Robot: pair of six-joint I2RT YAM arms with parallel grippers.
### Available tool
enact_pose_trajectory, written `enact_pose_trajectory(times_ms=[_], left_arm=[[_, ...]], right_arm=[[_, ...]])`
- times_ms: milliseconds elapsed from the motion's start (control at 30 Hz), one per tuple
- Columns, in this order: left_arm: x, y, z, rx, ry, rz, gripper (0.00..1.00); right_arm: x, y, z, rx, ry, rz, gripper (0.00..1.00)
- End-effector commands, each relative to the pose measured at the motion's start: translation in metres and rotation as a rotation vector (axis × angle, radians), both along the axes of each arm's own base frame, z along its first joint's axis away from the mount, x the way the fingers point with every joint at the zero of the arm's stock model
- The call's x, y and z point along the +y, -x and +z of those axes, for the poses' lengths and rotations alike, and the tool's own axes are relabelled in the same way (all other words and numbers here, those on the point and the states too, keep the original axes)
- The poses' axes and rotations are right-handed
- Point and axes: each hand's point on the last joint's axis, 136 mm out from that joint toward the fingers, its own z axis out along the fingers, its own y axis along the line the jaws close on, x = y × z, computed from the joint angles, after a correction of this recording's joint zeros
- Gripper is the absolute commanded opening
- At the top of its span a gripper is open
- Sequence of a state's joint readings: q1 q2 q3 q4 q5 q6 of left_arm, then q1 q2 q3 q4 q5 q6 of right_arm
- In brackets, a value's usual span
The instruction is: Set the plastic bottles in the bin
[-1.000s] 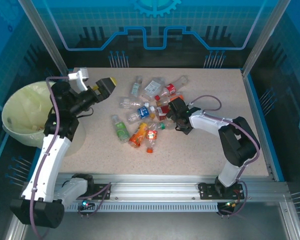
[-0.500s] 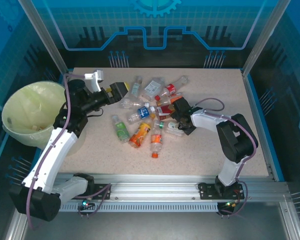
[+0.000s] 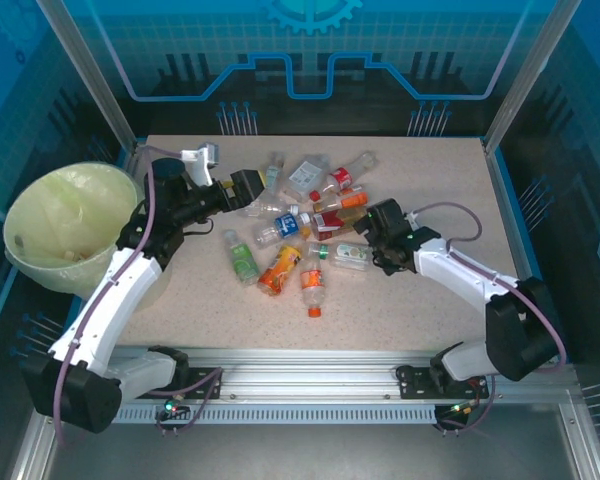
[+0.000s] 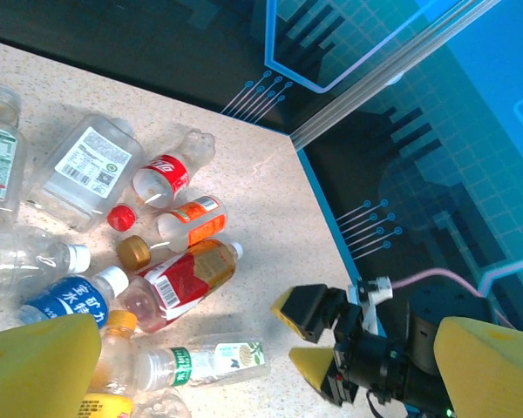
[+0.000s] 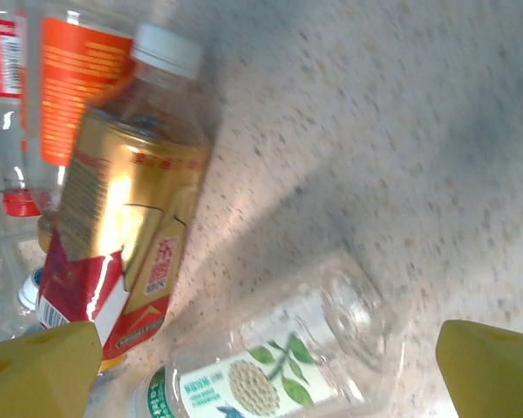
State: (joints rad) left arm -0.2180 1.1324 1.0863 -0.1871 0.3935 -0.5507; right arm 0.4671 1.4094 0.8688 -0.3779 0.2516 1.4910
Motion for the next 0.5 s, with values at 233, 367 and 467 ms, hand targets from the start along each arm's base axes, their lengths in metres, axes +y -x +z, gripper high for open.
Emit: enact_pose_trajectory(times_ms=[233, 367, 467], left_arm=[[0.009, 0.004, 0.001, -0.02, -0.074, 0.044, 0.99], [0.011, 0.007, -0.003, -0.017, -0.087, 0.05, 0.99], [0.011, 0.008, -0.005, -0.012, -0.093, 0.046, 0.99]], right_arm=[[0.058, -0.012, -0.041, 0.261, -0.332, -0.185, 1.0], [0.057, -0.015, -0.063, 0.277, -0.347, -0.274, 1.0], [0.055, -0.014, -0.071, 0.283, -0.357, -0.31, 1.0]])
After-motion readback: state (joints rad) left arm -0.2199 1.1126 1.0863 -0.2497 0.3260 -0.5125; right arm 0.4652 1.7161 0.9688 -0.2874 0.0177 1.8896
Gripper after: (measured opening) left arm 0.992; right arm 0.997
